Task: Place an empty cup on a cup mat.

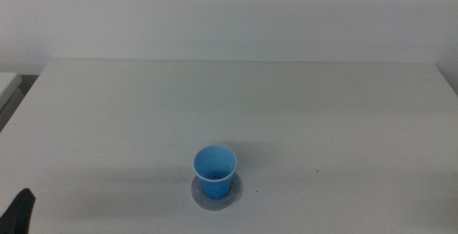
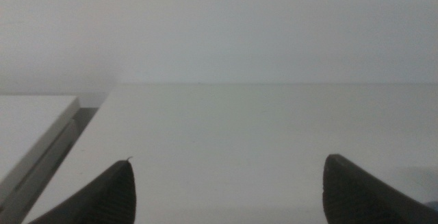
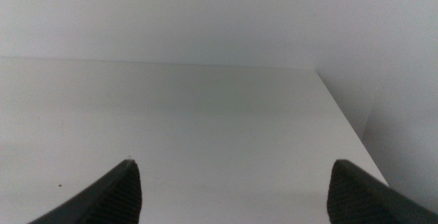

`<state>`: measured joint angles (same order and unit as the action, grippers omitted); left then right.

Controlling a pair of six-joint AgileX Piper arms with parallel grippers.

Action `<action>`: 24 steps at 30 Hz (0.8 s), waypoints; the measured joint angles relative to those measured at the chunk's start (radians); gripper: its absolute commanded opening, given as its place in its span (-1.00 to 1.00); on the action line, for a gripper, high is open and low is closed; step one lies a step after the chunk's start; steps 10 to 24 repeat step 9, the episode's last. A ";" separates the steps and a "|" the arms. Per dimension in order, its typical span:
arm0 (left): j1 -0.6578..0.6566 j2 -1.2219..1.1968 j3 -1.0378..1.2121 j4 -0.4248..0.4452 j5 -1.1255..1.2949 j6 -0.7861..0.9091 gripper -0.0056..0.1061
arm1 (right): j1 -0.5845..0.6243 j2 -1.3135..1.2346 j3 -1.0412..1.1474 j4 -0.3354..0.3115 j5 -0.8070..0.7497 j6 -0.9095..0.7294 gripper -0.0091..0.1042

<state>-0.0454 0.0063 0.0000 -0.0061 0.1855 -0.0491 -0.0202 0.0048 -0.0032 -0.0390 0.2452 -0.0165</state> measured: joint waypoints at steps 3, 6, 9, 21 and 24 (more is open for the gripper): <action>0.024 -0.002 0.000 -0.029 0.002 0.021 0.78 | 0.000 0.000 0.000 0.000 0.000 0.000 0.80; 0.025 -0.002 0.000 -0.032 -0.008 0.023 0.78 | 0.000 0.000 0.000 0.000 0.000 0.000 0.80; 0.025 -0.002 0.000 -0.032 -0.012 0.025 0.78 | 0.000 0.000 0.000 0.000 0.000 0.000 0.80; 0.025 -0.002 0.000 -0.032 -0.012 0.025 0.78 | 0.000 0.000 0.000 0.000 0.000 0.000 0.80; 0.025 -0.002 0.000 -0.032 -0.012 0.025 0.78 | 0.000 0.000 0.000 0.000 0.000 0.000 0.80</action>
